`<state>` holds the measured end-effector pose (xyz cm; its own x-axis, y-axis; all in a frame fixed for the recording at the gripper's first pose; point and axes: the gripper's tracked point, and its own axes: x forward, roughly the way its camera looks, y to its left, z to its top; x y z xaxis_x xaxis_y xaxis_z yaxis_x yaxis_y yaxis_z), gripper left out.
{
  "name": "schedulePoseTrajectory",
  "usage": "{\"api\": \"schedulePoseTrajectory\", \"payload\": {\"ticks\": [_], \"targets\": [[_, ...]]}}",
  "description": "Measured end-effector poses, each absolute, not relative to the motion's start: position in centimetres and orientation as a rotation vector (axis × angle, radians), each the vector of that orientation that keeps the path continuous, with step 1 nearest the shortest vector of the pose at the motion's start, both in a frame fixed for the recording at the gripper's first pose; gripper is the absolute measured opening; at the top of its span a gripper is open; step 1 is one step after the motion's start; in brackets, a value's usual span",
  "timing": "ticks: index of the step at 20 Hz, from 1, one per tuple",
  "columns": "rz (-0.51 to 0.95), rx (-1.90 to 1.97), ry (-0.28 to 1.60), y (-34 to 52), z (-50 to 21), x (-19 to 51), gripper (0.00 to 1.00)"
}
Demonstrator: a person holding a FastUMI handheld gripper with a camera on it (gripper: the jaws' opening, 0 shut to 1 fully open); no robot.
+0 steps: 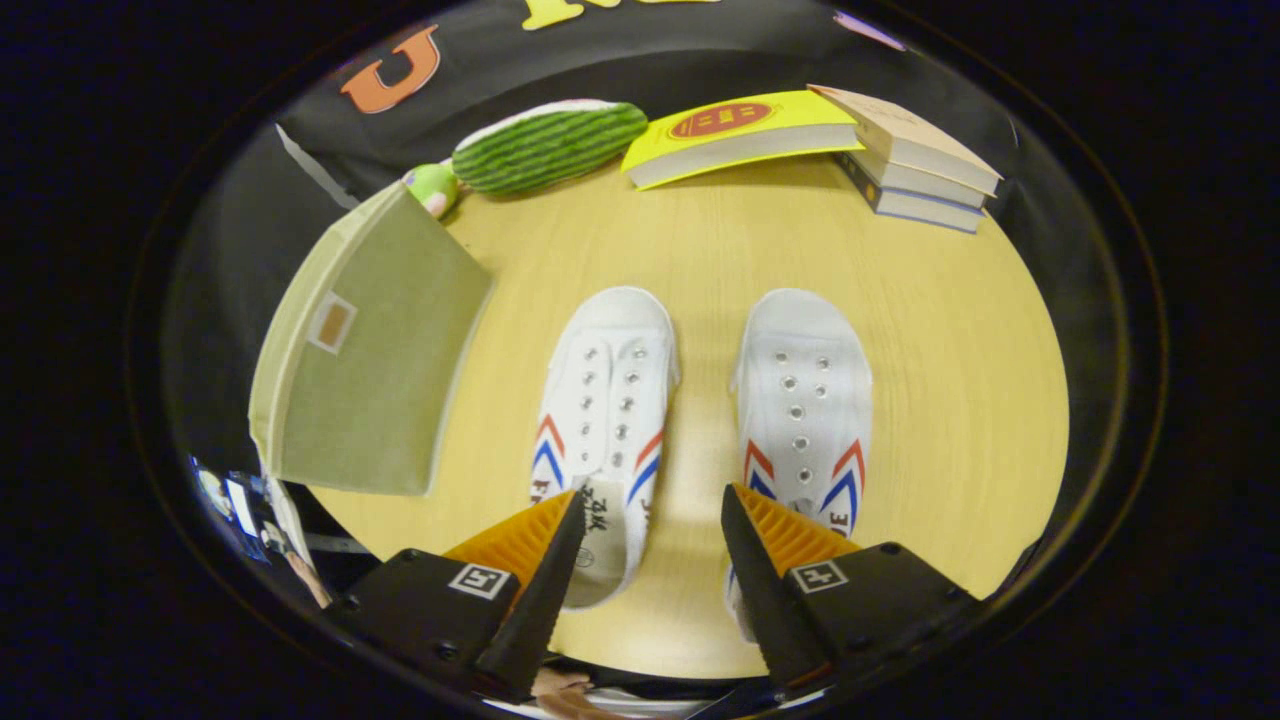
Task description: Open the storage box then place both shoes into the box .Put the left shoe in first, then the right shoe, with the right side of both shoes facing outward in a uniform manner.
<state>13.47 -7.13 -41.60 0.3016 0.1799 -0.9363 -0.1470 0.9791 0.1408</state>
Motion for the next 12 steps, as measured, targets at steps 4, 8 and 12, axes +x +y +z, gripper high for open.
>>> {"api": "schedulePoseTrajectory", "payload": {"ticks": [4, 8, 12], "targets": [[0.274, 0.049, 1.304, -5.5, -43.3, 13.2, 0.63], [0.284, 0.089, 1.357, -4.4, -44.6, 13.3, 0.4], [0.298, 0.223, 1.331, -4.1, -43.9, 13.4, 0.06]]}}
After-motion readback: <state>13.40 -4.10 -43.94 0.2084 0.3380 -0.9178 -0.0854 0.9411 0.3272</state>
